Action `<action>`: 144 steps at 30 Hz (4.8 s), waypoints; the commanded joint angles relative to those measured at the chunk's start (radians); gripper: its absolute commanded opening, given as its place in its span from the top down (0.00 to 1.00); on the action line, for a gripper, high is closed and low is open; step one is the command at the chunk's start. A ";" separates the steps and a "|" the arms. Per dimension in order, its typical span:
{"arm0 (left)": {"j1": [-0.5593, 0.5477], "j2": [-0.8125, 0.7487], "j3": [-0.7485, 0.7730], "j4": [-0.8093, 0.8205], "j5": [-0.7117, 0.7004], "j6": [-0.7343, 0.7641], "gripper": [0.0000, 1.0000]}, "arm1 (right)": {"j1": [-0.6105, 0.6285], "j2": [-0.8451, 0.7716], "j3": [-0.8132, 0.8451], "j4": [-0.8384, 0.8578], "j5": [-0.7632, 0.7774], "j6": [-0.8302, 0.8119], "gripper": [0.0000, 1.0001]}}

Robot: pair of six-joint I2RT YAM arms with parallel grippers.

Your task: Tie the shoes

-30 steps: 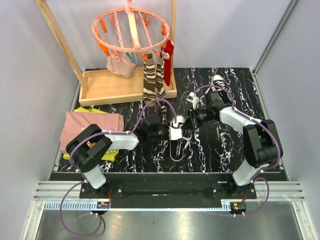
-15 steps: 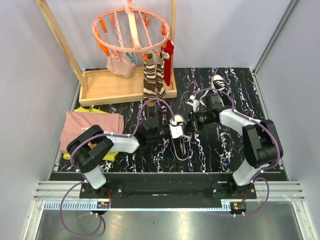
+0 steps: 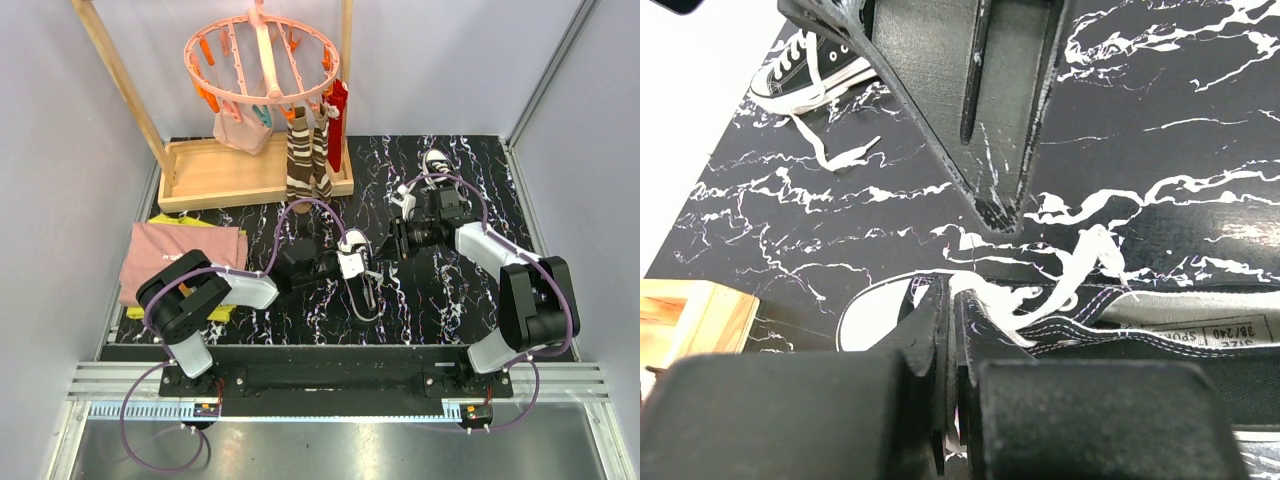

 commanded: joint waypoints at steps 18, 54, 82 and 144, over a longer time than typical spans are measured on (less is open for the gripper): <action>-0.005 0.018 0.009 0.093 0.002 0.039 1.00 | -0.007 0.141 0.077 0.081 -0.127 0.101 0.60; -0.005 0.027 0.022 0.097 -0.004 0.017 1.00 | -0.011 0.216 -0.038 0.417 -0.262 0.437 0.90; -0.005 0.046 0.044 0.089 -0.005 0.034 1.00 | -0.051 0.212 -0.064 0.402 -0.268 0.435 0.81; -0.006 0.024 0.044 0.025 0.044 0.054 0.99 | -0.042 0.146 -0.092 0.437 -0.241 0.417 1.00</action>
